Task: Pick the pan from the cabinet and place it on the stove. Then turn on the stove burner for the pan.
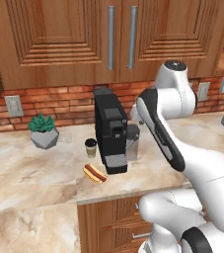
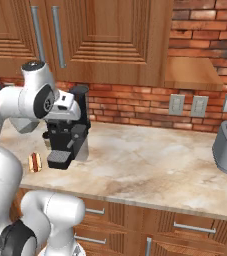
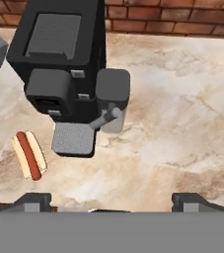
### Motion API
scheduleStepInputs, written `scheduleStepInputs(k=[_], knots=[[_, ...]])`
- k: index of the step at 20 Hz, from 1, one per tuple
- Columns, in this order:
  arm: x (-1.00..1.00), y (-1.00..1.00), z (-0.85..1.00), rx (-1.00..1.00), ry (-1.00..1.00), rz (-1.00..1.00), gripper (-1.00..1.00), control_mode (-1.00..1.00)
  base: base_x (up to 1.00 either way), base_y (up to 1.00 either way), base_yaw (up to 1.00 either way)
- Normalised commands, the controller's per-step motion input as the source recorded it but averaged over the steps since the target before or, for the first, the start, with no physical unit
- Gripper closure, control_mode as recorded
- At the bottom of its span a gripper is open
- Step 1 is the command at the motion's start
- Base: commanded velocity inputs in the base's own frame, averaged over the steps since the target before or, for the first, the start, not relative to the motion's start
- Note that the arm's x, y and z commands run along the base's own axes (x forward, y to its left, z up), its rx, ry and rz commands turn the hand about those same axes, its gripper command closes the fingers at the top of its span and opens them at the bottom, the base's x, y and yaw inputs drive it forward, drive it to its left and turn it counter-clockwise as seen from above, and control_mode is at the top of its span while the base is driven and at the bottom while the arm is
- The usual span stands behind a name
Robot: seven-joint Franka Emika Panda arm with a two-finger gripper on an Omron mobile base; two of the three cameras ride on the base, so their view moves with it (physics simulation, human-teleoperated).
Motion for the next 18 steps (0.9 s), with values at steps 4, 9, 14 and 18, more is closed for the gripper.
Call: scheduleStepInputs(k=[4,9,14,18], knots=[[-0.61,0.04,-0.19,-0.03,-0.38,0.0,-1.0,-1.0,0.0,0.0,0.0],[-0.37,0.0,-0.01,0.0,-0.28,-0.05,-1.0,-1.0,0.0,0.0,0.0],[-0.13,0.02,0.3,0.01,-0.2,-0.05,-1.0,-1.0,0.0,0.0,0.0],[-0.01,0.1,0.6,0.0,-0.11,-0.08,-1.0,-1.0,0.0,0.0,0.0]])
